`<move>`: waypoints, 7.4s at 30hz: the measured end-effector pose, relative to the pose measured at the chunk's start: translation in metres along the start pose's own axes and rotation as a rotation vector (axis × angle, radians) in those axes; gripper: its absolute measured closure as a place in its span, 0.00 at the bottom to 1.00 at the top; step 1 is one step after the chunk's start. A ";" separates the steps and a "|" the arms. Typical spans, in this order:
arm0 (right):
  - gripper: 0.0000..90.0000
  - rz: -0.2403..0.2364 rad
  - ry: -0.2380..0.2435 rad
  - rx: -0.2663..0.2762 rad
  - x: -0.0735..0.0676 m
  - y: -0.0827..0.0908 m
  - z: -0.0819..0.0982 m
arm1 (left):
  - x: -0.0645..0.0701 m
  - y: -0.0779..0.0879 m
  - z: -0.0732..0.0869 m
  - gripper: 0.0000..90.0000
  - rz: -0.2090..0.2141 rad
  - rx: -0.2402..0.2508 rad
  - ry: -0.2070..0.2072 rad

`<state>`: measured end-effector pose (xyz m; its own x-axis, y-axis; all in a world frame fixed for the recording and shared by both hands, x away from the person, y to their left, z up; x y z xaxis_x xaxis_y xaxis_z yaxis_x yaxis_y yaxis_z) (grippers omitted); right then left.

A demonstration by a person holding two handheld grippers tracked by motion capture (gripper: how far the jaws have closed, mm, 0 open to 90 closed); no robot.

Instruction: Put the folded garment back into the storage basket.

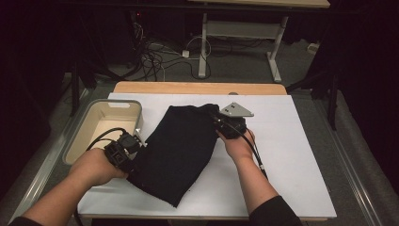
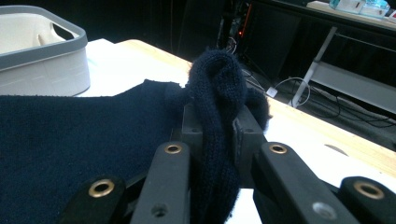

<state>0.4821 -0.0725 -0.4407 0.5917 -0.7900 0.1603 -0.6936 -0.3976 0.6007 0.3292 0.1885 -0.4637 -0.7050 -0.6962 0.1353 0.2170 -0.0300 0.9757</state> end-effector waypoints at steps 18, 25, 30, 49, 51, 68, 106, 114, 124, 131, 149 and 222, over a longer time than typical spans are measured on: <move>0.89 -0.055 -0.066 -0.140 -0.005 -0.039 0.042 | -0.004 -0.018 -0.001 0.75 -0.007 -0.033 0.005; 0.49 -0.072 -0.163 -0.258 0.013 -0.053 0.066 | -0.004 -0.019 -0.001 0.75 -0.012 -0.039 0.004; 0.15 -0.056 -0.233 -0.276 0.030 -0.060 0.067 | -0.005 -0.022 -0.001 0.75 -0.012 -0.041 0.004; 0.90 -0.202 -0.068 -0.343 -0.009 -0.064 0.075 | -0.008 -0.025 0.000 0.75 -0.003 -0.029 0.004; 0.90 -0.168 -0.058 -0.289 -0.007 -0.057 0.068 | -0.007 -0.023 0.000 0.75 -0.003 -0.022 0.003; 0.90 -0.076 -0.007 -0.030 -0.016 -0.015 0.003 | -0.009 0.000 0.008 0.75 -0.008 -0.002 0.022; 0.89 -0.048 0.002 0.011 -0.011 0.002 -0.030 | -0.014 0.042 0.014 0.75 -0.017 -0.024 0.009; 0.89 -0.036 0.021 0.057 -0.017 0.011 -0.066 | -0.022 0.063 0.027 0.75 -0.028 -0.014 0.028; 0.89 -0.057 0.042 0.087 -0.039 -0.002 -0.098 | -0.040 0.070 0.054 0.75 -0.029 -0.007 0.079; 0.89 -0.087 0.060 0.082 -0.061 -0.025 -0.105 | -0.057 0.061 0.070 0.75 -0.023 -0.014 0.124; 0.89 -0.126 0.094 0.074 -0.096 -0.080 -0.141 | -0.098 0.049 0.097 0.75 0.002 0.027 0.211; 0.00 -0.289 0.050 -0.009 -0.092 -0.033 0.003 | -0.130 0.022 0.094 0.93 -0.114 0.089 0.326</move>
<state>0.4493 0.0117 -0.4781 0.7838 -0.6207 0.0202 -0.4900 -0.5982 0.6341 0.3622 0.3451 -0.4434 -0.4655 -0.8847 -0.0236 0.0793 -0.0682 0.9945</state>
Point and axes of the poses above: each handheld gripper's, and its own axes: y roughly backward along the jaws, z roughly out of its underside, x roughly to its right, the point moved 8 cm from there along -y, roughly forward along the jaws, and after that the axes turned 14 degrees about -x, right-handed, at the moved point
